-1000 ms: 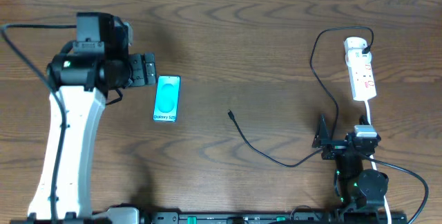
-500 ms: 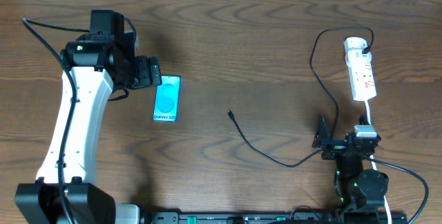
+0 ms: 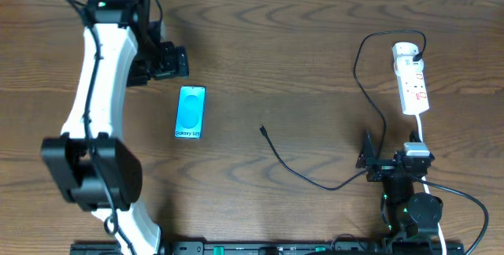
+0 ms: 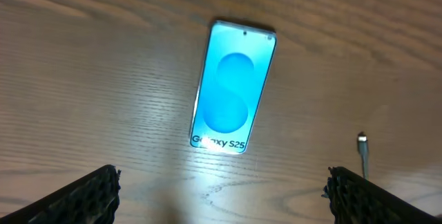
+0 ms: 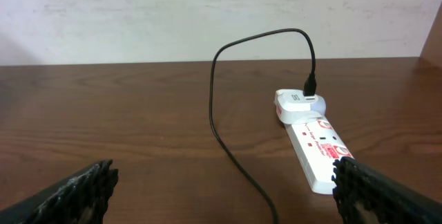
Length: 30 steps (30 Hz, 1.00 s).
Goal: Plug charger to phone and switch on socket
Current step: 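Move the left gripper up and over the Galaxy S25 phone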
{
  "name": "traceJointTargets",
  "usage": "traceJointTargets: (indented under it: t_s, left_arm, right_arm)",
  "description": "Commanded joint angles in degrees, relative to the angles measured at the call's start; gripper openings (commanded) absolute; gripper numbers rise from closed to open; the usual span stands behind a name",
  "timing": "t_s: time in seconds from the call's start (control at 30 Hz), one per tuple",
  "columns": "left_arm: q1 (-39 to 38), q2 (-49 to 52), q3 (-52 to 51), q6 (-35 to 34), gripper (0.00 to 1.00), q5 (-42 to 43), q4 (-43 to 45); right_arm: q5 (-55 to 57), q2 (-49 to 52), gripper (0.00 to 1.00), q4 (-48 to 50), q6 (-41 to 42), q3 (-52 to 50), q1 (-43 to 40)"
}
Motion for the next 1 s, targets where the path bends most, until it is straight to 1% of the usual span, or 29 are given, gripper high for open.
traceJointTargets:
  t_s: [0.0,0.1,0.13,0.17,0.2,0.23,0.57,0.97]
  left_arm:
    - [-2.1,1.8,1.1,1.7,0.91,0.9,-0.1]
    - [-3.6,2.1,1.1,2.0,0.68,0.5,0.9]
    - [-4.0,2.1,1.1,2.0,0.64,0.5,1.2]
    - [-4.3,2.1,1.1,2.0,0.64,0.5,1.7]
    - [-4.3,2.1,1.1,2.0,0.85,0.5,1.9]
    - [-4.3,2.1,1.1,2.0,0.98,0.5,2.1]
    - [-4.3,2.1,-1.3,2.1,0.98,-2.6,3.0]
    - [-4.3,2.1,-14.9,2.0,0.98,-1.9,13.1]
  right_arm:
    - [0.9,-0.3,0.99,-0.2,0.6,-0.1,0.5]
    - [0.9,-0.3,0.99,-0.2,0.6,-0.1,0.5]
    - [0.9,-0.3,0.99,-0.2,0.6,-0.1,0.5]
    - [0.9,-0.3,0.99,-0.2,0.6,-0.1,0.5]
    - [0.9,-0.3,0.99,-0.2,0.6,-0.1,0.5]
    - [0.9,-0.3,0.99,-0.2,0.6,-0.1,0.5]
    - [0.9,-0.3,0.99,-0.2,0.6,-0.1,0.5]
    - [0.9,-0.3,0.99,-0.2,0.6,-0.1,0.5]
